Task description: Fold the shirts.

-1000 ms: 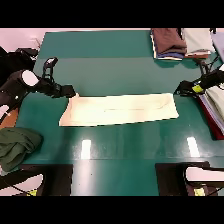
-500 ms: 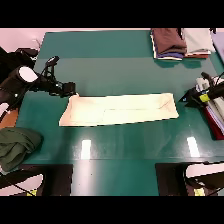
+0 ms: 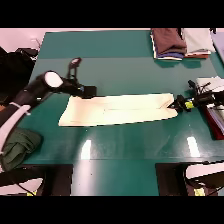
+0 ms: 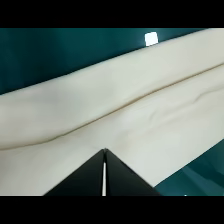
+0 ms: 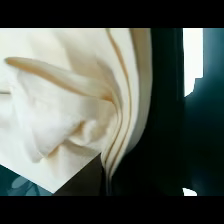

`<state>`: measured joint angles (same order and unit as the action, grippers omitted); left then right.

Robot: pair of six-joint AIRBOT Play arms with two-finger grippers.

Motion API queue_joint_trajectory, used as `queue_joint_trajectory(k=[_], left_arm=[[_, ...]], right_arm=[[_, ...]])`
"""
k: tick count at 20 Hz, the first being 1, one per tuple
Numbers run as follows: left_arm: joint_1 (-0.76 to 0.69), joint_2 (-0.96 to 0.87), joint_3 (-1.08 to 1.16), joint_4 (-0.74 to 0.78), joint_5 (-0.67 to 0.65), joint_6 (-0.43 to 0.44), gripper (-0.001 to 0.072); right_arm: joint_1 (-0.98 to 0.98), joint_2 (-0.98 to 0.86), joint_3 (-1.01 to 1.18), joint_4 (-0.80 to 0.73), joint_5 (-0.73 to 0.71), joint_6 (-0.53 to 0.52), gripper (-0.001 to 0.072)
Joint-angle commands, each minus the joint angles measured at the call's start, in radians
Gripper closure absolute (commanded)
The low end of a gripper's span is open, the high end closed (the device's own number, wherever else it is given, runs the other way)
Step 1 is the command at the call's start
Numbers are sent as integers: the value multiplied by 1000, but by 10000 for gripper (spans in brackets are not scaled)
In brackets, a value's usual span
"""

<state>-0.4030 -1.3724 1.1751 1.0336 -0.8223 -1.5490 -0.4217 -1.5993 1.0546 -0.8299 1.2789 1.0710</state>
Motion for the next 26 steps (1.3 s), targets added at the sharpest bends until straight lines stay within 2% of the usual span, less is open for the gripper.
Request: queue_joint_trajectory(k=[1,4,8,12,17,21,23,26], left_arm=[[-122,-134,89,-7,63,-16,683],[-190,-293,223,-14,63,-22,683],[-237,-429,328,-14,32,-22,683],[-237,-462,334,-13,27,-23,683],[-230,-461,373,-8,-11,-21,682],[-141,-381,477,148,-190,-45,683],[-56,-269,491,299,-255,-98,682],[97,-68,491,444,-306,-100,682]], right_arm=[[39,44,68,53,60,-33,697],[74,164,165,113,128,-6,696],[169,290,301,182,142,70,696],[299,323,430,182,141,119,696],[441,323,480,183,106,137,696],[544,323,480,184,69,141,696],[617,319,480,186,25,141,696],[793,267,480,223,-109,140,696]])
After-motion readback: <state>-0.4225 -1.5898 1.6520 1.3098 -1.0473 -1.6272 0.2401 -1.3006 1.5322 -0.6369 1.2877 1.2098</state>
